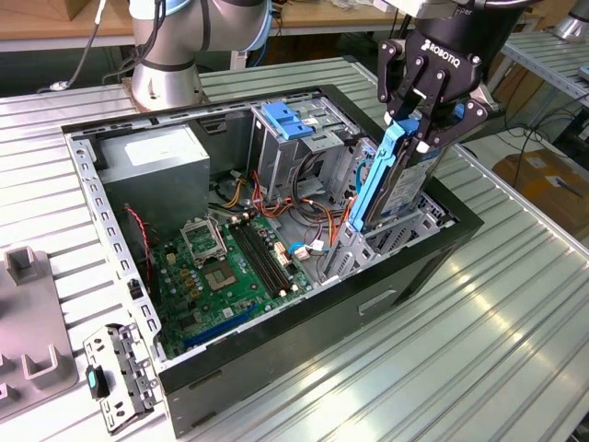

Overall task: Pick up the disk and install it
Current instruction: 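Insert the disk into the insertion slot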

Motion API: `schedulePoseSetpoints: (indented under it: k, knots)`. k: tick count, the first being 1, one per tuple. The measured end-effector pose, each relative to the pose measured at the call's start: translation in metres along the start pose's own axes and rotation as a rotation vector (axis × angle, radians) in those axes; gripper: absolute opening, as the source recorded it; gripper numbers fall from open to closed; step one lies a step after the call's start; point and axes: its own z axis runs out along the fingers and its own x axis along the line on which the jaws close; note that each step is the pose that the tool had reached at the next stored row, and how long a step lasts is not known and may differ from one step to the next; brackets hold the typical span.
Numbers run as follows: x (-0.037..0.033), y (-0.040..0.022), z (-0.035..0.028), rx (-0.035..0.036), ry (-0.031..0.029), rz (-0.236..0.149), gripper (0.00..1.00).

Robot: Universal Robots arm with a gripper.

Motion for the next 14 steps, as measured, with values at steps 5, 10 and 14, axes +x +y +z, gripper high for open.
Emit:
schedulePoseSetpoints:
  k: [5, 10, 14]
  knots:
    - [-0.0002, 0.0, 0.0044, 0.0, 0.0, 0.0, 0.37]
    - [-0.0003, 0.0001, 0.0116, 0.0, 0.0, 0.0, 0.37]
    - [-0.0005, 0.0001, 0.0198, 0.0001, 0.0, 0.0, 0.37]
